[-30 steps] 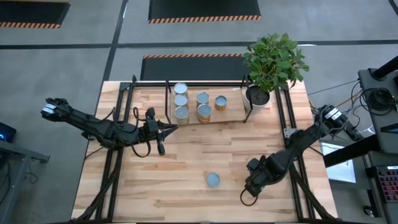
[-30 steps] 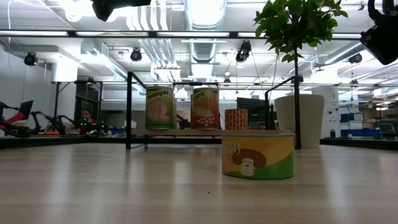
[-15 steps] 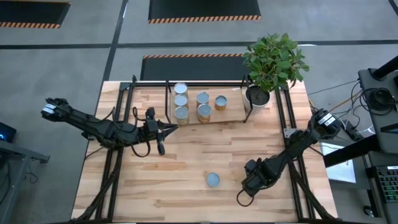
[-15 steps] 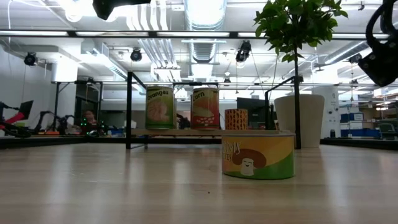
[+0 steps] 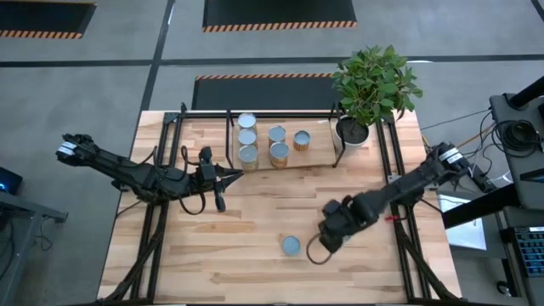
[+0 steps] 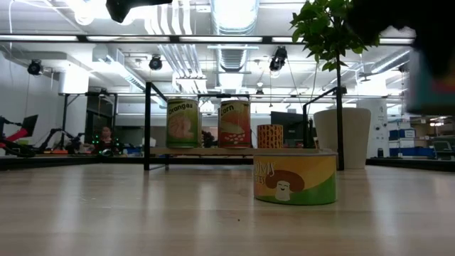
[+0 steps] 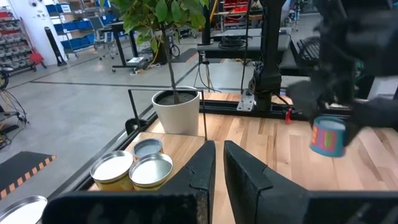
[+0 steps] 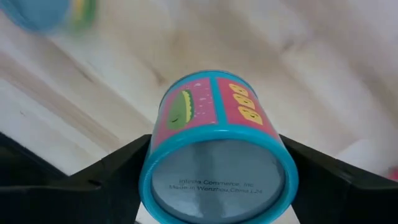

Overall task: Pick and place cans onto a shelf
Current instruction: Put the canned mixed fruits on the shelf

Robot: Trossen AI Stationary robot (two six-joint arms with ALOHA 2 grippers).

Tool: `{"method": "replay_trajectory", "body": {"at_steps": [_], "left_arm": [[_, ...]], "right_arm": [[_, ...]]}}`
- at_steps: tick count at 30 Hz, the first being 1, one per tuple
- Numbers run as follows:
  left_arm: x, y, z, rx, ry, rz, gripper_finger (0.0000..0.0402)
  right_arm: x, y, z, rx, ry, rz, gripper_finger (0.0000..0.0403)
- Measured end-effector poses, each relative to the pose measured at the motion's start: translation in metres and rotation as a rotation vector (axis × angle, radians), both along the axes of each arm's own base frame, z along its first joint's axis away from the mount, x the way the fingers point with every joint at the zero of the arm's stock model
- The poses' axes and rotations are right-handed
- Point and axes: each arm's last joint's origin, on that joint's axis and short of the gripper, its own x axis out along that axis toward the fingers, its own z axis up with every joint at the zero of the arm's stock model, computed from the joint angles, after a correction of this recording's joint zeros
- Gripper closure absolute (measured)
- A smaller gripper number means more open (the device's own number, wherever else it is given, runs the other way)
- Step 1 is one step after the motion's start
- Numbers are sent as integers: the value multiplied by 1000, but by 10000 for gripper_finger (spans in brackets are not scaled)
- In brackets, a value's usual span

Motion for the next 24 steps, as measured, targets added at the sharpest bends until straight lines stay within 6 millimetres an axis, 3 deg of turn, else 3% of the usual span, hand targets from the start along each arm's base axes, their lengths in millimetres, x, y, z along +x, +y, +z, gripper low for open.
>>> {"method": "replay_trajectory", "body": {"at_steps": [6,11,18,24], "left_arm": [[0,0,0,2,1,0,387],[0,0,0,2,1,0,387],[0,0,0,3,3,0,387],[0,0,0,3,4,0,387]], "right_arm": [[20,-39,49,-142,-100,62,108],[37,-85,68,-217,-183,100,106],[57,-152,58,-291,-188,167,106],[69,-184,33,-356,-93,356,106]]}}
